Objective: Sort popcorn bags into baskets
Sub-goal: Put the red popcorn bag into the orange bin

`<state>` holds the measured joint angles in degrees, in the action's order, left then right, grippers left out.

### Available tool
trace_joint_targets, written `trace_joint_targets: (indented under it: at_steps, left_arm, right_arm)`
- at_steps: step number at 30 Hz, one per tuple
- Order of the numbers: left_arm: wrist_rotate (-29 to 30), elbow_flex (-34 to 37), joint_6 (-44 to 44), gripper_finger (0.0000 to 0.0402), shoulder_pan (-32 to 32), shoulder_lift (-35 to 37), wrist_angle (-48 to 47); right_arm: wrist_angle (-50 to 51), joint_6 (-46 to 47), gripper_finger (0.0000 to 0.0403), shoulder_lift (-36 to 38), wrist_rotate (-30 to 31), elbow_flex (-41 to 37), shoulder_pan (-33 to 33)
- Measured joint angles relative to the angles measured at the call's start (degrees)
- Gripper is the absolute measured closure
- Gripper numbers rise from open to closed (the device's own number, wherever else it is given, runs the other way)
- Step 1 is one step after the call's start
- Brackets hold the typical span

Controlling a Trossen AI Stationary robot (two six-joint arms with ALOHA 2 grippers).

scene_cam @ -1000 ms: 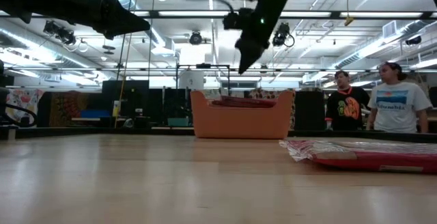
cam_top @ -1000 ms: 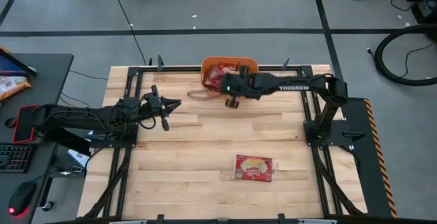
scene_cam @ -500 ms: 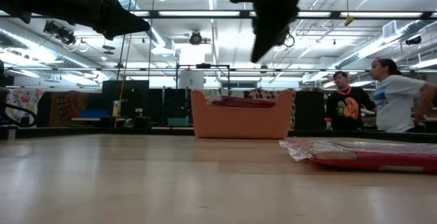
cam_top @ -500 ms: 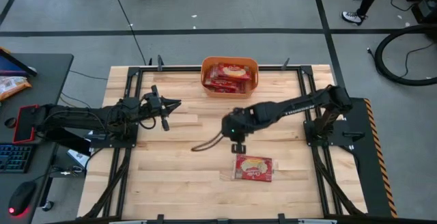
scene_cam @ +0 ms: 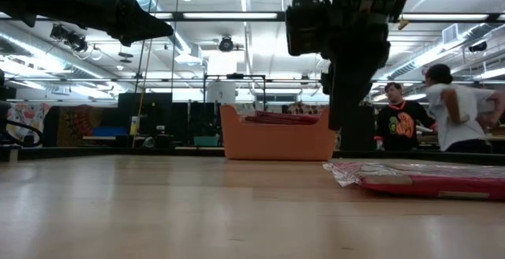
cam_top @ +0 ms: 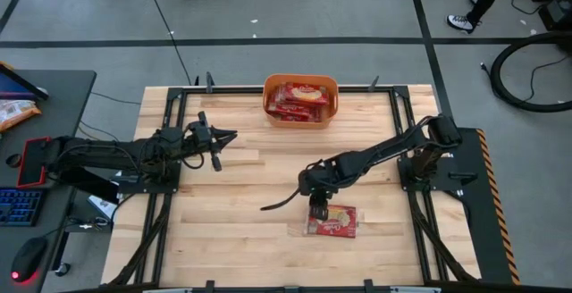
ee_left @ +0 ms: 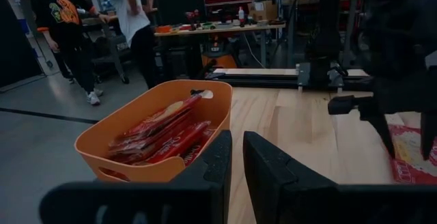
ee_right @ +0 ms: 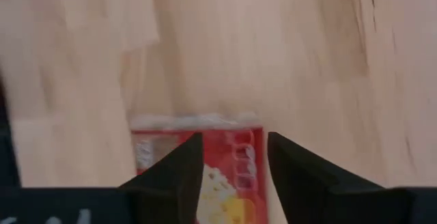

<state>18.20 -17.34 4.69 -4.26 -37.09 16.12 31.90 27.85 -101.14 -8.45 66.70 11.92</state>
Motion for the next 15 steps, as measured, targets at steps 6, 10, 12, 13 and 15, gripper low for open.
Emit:
trace_joint_targets:
  at_steps: [6,10,12,13,15]
  left_arm:
    - [0.00,0.00,-0.02,0.0359,-0.01,-0.01,0.02]
    - [0.00,0.01,-0.02,0.0359,0.01,0.01,0.02]
    - [0.00,0.00,-0.02,0.0359,-0.01,-0.01,0.02]
    - [0.00,0.00,-0.02,0.0359,0.00,0.00,0.01]
    - [0.00,0.00,-0.02,0.0359,0.00,-0.01,-0.06]
  right_arm:
    - [-4.10,1.06,0.0206,0.00,3.23,-1.50,0.32]
    - [-7.89,1.12,0.0197,0.02,7.10,-2.01,1.50]
    - [-8.24,1.10,0.0196,0.02,9.20,-2.47,2.10]
    - [-8.76,1.08,0.0196,0.02,10.08,-2.77,2.38]
    - [-9.68,0.96,0.0196,0.02,11.69,-3.82,2.99]
